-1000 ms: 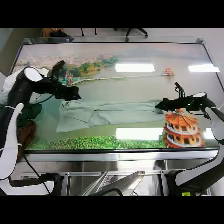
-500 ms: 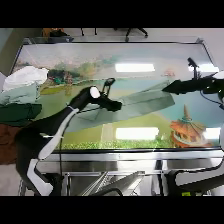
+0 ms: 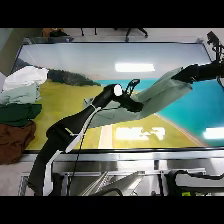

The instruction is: Fold the shirts.

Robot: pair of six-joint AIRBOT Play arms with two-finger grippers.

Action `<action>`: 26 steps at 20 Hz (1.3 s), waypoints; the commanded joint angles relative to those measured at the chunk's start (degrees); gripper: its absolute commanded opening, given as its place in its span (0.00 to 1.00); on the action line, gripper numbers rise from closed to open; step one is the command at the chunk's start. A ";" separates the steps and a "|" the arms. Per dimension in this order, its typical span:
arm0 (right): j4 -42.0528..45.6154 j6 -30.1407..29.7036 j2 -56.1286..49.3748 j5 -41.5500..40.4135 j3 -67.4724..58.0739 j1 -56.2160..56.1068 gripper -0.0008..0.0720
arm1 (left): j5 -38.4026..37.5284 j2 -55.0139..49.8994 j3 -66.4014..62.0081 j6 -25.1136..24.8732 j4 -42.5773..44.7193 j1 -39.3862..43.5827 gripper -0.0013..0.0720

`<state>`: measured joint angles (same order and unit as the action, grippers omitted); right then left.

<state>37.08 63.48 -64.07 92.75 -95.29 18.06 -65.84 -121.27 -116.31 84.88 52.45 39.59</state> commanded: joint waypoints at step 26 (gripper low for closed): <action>16.87 8.04 -14.32 -29.27 -1.05 -34.36 0.71 | -5.90 86.60 50.66 -9.84 -0.17 -55.10 0.04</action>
<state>45.82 67.33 -82.28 52.69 -96.27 -26.44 -73.36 -36.10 -68.23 75.33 52.40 -16.08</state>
